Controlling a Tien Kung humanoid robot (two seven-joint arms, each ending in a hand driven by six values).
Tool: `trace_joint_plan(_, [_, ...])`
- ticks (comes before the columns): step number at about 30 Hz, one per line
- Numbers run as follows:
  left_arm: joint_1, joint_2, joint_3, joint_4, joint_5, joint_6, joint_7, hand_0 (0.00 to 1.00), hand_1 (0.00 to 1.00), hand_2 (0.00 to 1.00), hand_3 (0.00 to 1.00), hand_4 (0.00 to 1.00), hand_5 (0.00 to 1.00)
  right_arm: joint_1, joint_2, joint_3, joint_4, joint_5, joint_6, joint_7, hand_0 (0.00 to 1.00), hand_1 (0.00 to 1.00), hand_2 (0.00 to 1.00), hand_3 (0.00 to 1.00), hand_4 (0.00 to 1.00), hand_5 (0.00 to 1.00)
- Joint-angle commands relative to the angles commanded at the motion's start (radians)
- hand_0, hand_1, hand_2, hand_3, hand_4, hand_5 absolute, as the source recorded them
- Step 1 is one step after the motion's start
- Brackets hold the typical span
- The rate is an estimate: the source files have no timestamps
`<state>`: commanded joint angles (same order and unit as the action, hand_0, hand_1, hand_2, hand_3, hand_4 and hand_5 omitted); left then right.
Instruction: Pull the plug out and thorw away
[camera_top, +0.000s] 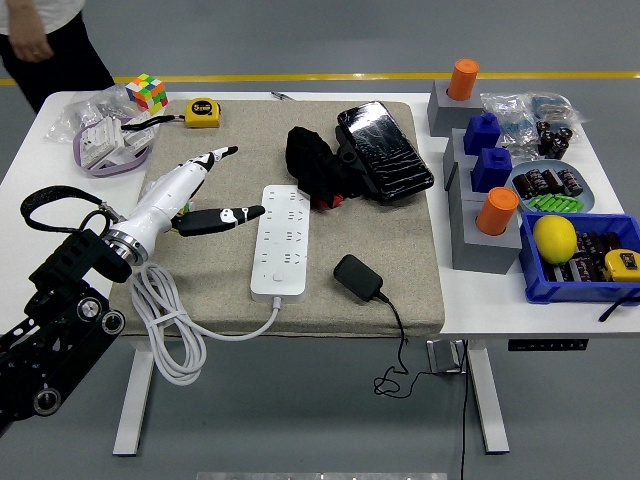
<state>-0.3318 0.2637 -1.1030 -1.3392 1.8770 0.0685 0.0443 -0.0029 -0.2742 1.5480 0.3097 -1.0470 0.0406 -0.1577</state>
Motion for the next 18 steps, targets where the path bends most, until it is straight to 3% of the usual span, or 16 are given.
trace_joint_plan(1, [0.0, 0.0, -0.001, 0.0, 0.0, 0.0, 0.0, 0.892, 0.94, 0.905, 0.973, 0.998, 0.479, 0.0, 0.0, 0.001, 0.0, 0.0, 0.0, 0.0, 0.569, 0.645, 0.668, 0.56, 0.959, 0.448])
trace_joint_plan(18, [0.0, -0.002, -0.007, 0.002, -0.012, -0.014, -0.005, 0.847, 0.912, 0.89, 0.974, 0.989, 0.472, 0.004, -0.002, -0.005, 0.0, 0.001, 0.003, -0.002, 0.569, 0.645, 0.668, 0.56, 0.959, 0.449])
